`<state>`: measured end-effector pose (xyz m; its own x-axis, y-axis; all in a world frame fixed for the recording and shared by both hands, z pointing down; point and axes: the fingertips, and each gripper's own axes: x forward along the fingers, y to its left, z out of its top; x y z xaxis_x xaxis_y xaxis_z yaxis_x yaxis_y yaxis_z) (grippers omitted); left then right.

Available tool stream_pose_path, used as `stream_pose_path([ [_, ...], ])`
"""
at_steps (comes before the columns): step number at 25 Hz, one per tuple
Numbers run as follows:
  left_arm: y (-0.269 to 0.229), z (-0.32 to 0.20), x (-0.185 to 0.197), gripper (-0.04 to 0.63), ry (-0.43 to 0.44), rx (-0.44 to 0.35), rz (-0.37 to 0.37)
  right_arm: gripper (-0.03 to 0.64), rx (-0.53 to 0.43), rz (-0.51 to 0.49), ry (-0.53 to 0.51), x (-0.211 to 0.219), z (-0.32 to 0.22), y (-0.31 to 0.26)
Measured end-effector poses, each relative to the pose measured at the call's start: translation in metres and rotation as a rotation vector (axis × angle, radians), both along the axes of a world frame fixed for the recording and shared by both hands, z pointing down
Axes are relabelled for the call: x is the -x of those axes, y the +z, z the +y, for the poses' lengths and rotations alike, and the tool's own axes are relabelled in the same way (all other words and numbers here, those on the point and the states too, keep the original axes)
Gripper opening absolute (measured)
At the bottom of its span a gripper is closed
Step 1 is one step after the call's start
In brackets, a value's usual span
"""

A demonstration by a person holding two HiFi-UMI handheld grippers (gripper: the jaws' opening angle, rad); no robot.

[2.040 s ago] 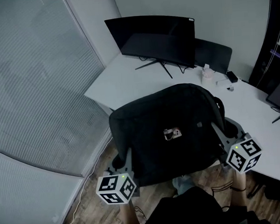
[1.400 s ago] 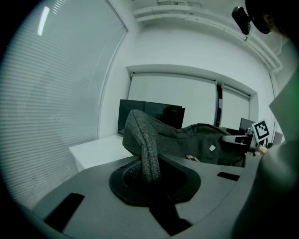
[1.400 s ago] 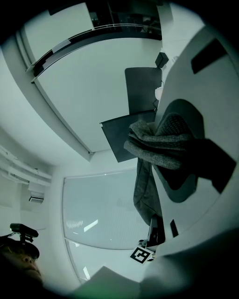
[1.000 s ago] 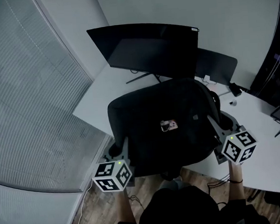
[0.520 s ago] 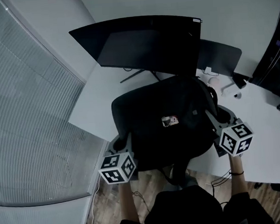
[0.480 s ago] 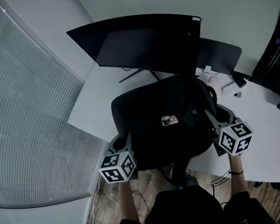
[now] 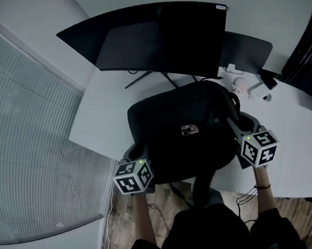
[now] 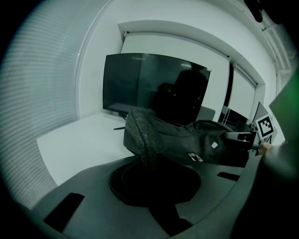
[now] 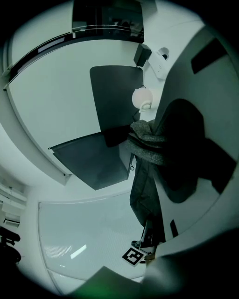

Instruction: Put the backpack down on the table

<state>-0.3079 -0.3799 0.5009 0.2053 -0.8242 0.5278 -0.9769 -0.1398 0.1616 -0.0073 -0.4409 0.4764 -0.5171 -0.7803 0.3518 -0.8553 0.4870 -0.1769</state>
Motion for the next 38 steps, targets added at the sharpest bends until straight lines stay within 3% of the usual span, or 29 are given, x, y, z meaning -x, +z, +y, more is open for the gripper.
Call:
stream_pose_path([
  [17,0.039,-0.019,0.000,0.054,0.026,0.146,-0.014,0.126,0.114,0.074,0.035,-0.009,-0.017,0.042],
  [28,0.055,-0.023,0.006,0.116,-0.017,0.209,-0.042,0.140,0.166,0.119,0.082,-0.019,-0.023,0.061],
  [34,0.060,-0.025,0.010,0.151,-0.043,0.219,-0.061,0.181,0.172,0.176,0.102,-0.023,-0.025,0.068],
  [38,0.063,-0.024,0.010,0.218,-0.050,0.222,-0.088,0.212,0.165,0.201,0.126,-0.027,-0.025,0.069],
])
